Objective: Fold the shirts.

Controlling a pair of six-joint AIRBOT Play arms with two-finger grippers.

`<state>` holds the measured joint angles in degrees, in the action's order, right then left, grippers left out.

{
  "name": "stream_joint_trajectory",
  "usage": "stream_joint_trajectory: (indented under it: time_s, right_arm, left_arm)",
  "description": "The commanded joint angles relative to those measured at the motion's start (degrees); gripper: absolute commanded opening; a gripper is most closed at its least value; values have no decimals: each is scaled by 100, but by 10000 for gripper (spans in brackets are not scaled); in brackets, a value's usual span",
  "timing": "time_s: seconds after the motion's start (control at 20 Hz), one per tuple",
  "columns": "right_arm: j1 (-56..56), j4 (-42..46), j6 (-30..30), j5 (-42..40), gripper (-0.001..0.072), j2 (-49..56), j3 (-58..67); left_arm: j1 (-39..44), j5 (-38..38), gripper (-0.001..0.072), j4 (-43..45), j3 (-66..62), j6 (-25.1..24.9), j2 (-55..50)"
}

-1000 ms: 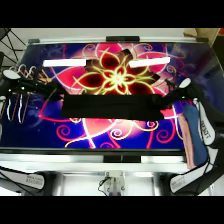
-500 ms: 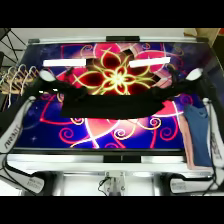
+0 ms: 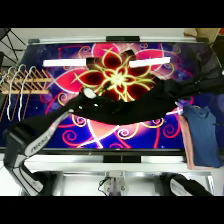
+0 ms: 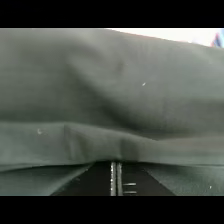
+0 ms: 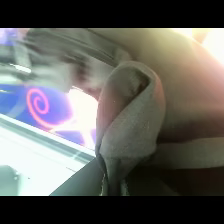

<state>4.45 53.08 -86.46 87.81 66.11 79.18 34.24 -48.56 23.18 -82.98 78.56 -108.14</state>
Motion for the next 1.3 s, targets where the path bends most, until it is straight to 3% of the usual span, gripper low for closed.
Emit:
stream_joint_trajectory:
  time_s: [0.0,0.2,0.35,0.6,0.8,1.0,1.05,1.1,1.15,1.25]
  right_arm:
    - [2,-11,-319,96,56,-247,2]
    - [-4,-11,-409,-286,56,-181,2]
    - [-317,0,-463,-568,56,170,2]
    - [-1665,-63,-514,-1945,56,1119,4]
    - [-2673,-702,-686,-3150,56,2201,4]
    - [-3254,-2015,-498,-4050,56,3235,48]
    - [-3351,-2221,-501,-4306,103,3423,50]
    - [-3418,-2516,-492,-4597,447,3560,50]
    - [-3432,-2938,-245,-4776,636,3624,50]
    - [-3309,-3467,387,-4822,636,3521,50]
  left_arm:
    - [527,205,36,-938,-83,-365,-299]
    - [-254,-164,33,-750,-232,-682,-90]
    - [-1381,-688,32,214,-232,-487,494]
    - [-3327,-1327,33,1244,-232,-262,1928]
    - [-4671,-1792,33,1355,-232,-310,2865]
    - [-5372,-2133,34,1355,-227,-323,3346]
    - [-5405,-2221,34,1355,-227,-385,3403]
    - [-5390,-2332,34,1355,-227,-459,3421]
    - [-5346,-2437,33,1355,-225,-463,3414]
    - [-5217,-2465,34,1357,-166,-509,3414]
